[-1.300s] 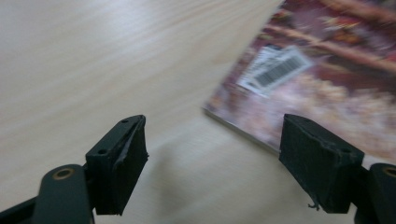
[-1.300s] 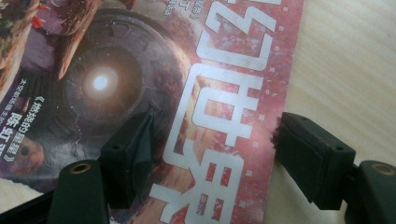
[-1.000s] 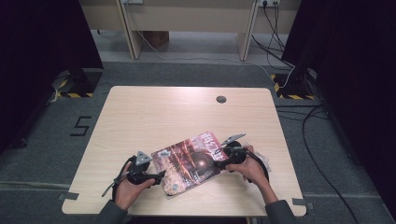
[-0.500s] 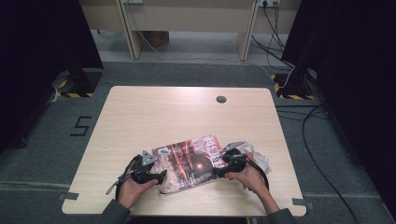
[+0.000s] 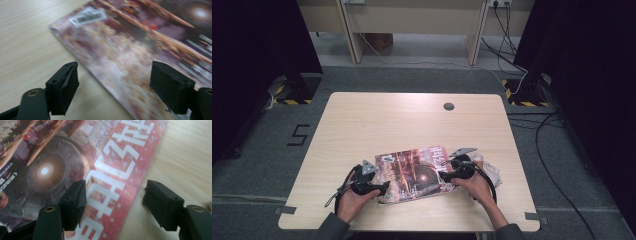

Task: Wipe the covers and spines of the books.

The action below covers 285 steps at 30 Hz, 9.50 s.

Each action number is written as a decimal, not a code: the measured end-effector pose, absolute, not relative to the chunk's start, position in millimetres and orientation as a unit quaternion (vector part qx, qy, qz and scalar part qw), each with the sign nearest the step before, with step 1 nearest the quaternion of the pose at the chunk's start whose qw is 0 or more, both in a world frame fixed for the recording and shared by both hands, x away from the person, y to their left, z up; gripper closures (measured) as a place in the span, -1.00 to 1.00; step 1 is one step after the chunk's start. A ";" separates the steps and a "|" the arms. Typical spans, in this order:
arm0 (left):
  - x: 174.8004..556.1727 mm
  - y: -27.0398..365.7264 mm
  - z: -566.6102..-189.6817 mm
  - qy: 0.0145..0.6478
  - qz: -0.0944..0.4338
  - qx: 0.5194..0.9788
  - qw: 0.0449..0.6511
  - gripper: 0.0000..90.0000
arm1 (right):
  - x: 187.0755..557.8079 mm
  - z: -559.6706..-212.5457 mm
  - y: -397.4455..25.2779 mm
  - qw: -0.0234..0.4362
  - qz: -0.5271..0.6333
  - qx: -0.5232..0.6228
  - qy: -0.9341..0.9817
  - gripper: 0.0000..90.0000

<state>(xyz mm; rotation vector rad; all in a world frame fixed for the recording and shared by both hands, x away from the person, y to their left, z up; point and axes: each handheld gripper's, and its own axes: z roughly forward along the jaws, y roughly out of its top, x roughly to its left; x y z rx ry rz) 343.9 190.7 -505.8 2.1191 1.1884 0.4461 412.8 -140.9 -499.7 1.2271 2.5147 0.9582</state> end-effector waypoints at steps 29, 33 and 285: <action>364.1 219.0 -503.6 0.461 0.240 0.806 0.283 -0.63 | 372.9 -485.5 -117.9 0.124 0.319 0.340 0.876 -0.04; 361.4 219.1 -503.2 0.471 0.219 0.798 0.307 -0.48 | 385.0 -484.3 -119.8 0.120 0.333 0.349 0.868 -0.02; 319.6 219.5 -489.1 0.259 0.288 0.819 0.423 0.86 | 416.9 -438.4 -195.3 0.167 0.335 0.396 0.839 -0.05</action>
